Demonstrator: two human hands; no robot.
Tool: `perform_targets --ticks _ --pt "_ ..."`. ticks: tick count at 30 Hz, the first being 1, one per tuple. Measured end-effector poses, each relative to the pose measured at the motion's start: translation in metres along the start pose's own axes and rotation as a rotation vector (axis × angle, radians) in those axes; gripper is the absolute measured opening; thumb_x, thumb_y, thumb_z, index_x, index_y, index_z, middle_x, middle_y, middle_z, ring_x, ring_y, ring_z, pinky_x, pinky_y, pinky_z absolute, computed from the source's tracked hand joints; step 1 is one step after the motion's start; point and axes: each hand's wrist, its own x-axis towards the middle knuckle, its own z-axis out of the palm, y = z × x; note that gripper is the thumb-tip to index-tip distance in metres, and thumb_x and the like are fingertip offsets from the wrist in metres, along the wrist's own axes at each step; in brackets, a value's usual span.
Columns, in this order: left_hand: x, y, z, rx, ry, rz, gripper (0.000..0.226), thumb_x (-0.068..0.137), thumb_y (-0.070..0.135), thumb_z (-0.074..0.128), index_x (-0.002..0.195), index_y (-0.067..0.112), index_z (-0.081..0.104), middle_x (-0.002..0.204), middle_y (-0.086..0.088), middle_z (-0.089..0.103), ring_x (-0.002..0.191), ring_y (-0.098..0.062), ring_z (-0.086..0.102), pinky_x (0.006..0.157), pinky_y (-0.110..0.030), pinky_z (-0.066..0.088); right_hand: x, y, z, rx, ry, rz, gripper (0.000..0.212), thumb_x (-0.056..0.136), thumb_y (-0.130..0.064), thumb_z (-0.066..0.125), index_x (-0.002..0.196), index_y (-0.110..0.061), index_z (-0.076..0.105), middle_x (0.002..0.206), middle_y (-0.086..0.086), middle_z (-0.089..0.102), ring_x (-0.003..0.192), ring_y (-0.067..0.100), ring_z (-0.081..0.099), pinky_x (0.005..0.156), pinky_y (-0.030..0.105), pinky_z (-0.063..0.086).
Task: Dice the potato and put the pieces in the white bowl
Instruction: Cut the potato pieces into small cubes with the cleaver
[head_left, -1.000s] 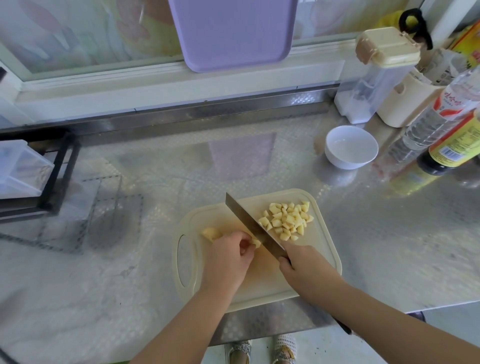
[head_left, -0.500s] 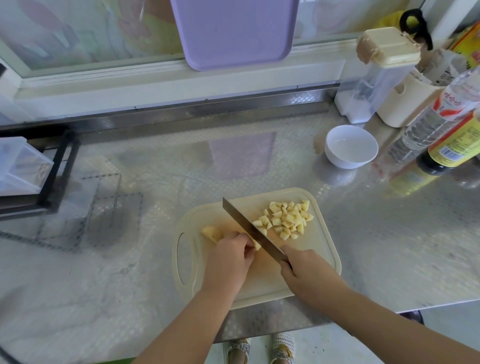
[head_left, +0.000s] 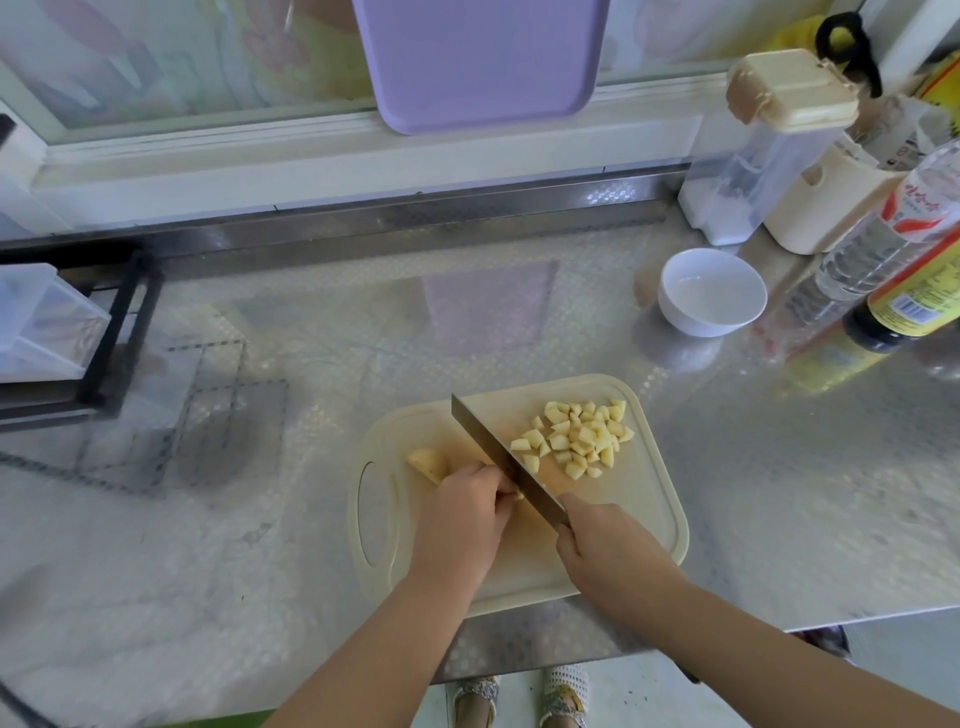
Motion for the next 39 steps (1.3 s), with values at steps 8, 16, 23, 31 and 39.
perform_targets --ticks 8,16,23,31,39 --pt "-0.001 -0.003 0.001 0.009 -0.023 -0.021 0.004 0.086 0.022 0.068 0.087 0.018 0.069 0.087 0.003 0.065 0.081 -0.016 0.062 0.070 -0.034 0.050 0.001 -0.007 0.004 -0.060 -0.014 0.022 0.019 0.104 -0.028 0.037 0.116 -0.021 0.049 0.091 -0.001 0.058 0.087 0.022 0.063 0.077 0.038 0.056" --pt "0.009 0.001 0.002 -0.008 -0.028 -0.034 0.008 0.089 0.030 0.067 0.092 0.023 0.068 0.091 0.009 0.066 0.079 -0.008 0.061 0.070 -0.030 0.053 0.008 0.019 -0.018 0.024 0.059 0.010 0.017 0.102 -0.031 0.036 0.105 -0.027 0.052 0.080 -0.004 0.059 0.073 0.017 0.061 0.071 0.039 0.056" --pt "0.030 0.020 0.016 -0.087 -0.053 -0.084 0.007 0.086 0.031 0.070 0.092 0.027 0.070 0.089 0.012 0.070 0.080 -0.006 0.065 0.075 -0.032 0.056 0.007 0.037 -0.050 0.004 0.173 -0.017 0.013 0.102 -0.030 0.040 0.094 -0.028 0.050 0.068 -0.004 0.055 0.063 0.017 0.057 0.060 0.039 0.050" --pt "0.023 0.030 -0.061 -0.473 0.380 -0.171 0.009 0.092 0.016 0.065 0.099 0.023 0.067 0.090 0.014 0.068 0.081 0.001 0.064 0.073 -0.009 0.047 -0.002 0.042 -0.067 -0.125 0.215 -0.071 0.026 0.104 -0.037 0.041 0.127 -0.036 0.052 0.092 -0.005 0.069 0.086 0.022 0.066 0.071 0.038 0.054" --pt "0.055 0.072 -0.076 -0.142 -0.316 0.192 0.024 0.089 0.037 0.068 0.112 0.032 0.067 0.101 0.020 0.058 0.086 0.002 0.058 0.076 -0.015 0.045 -0.012 0.037 -0.083 -0.418 0.202 -0.211 0.013 0.102 -0.042 0.042 0.111 -0.034 0.048 0.092 -0.008 0.066 0.078 0.021 0.057 0.062 0.031 0.034"
